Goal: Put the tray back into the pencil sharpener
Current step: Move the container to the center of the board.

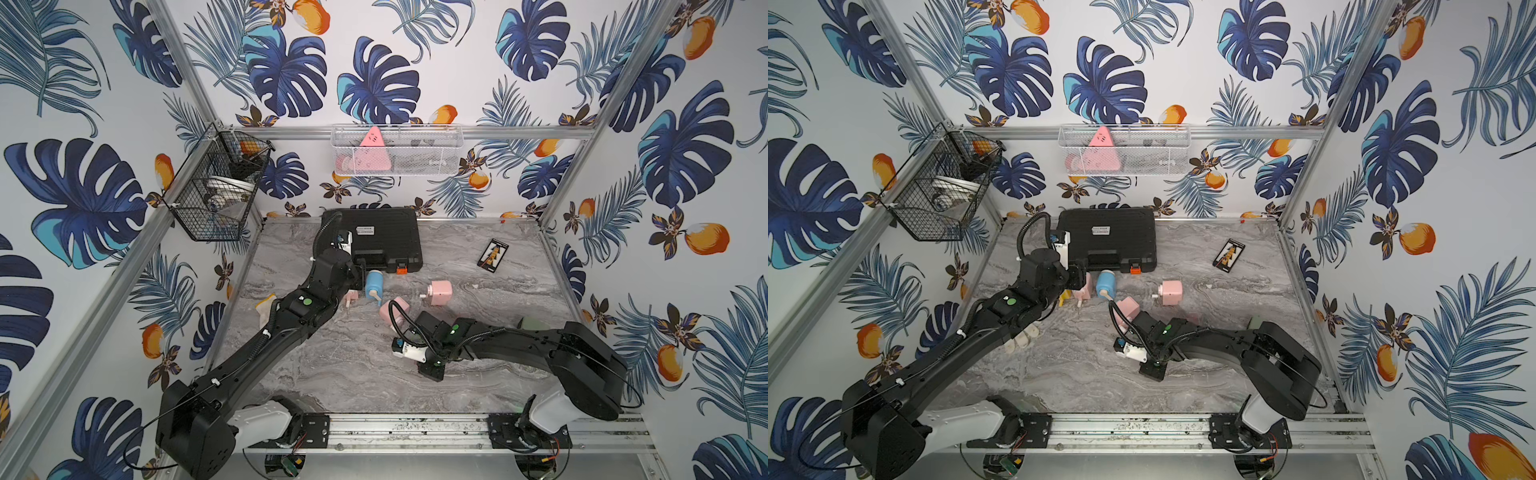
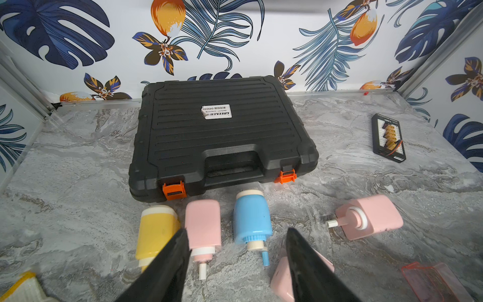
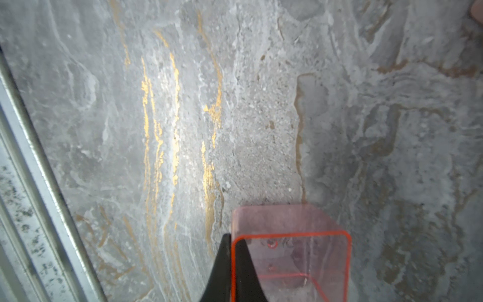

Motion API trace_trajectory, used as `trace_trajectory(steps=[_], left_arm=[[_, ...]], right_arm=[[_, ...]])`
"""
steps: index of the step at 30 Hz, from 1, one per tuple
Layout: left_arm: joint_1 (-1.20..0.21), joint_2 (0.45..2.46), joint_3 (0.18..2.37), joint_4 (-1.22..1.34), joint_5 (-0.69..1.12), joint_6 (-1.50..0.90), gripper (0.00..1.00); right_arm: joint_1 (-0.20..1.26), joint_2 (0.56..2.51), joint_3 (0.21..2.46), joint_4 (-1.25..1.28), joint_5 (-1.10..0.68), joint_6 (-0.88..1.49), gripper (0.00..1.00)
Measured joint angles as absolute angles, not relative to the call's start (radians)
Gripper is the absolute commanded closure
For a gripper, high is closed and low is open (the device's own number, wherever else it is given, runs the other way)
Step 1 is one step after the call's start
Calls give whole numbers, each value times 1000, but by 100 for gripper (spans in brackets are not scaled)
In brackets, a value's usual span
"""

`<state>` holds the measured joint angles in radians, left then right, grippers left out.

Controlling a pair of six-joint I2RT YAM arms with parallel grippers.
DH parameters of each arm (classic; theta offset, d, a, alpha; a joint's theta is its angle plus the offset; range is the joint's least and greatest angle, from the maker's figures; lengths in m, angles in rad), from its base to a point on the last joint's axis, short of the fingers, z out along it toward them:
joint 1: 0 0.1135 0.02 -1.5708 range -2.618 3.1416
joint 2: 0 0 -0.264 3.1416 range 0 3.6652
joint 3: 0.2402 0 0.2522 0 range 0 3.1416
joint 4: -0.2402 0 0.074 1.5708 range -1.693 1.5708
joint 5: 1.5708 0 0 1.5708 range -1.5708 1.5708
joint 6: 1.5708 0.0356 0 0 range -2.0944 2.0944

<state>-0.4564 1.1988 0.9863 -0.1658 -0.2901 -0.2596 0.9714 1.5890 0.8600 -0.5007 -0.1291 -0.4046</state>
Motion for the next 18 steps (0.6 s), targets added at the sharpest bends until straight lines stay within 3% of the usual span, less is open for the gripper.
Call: trace_trajectory(steps=[8, 18], left_arm=[[-456, 1203, 986, -166, -290, -260, 37], [-456, 1204, 986, -166, -289, -260, 37]], right_arm=[[981, 1590, 856, -488, -132, -414, 69], [988, 1398, 810, -437, -139, -371, 61]])
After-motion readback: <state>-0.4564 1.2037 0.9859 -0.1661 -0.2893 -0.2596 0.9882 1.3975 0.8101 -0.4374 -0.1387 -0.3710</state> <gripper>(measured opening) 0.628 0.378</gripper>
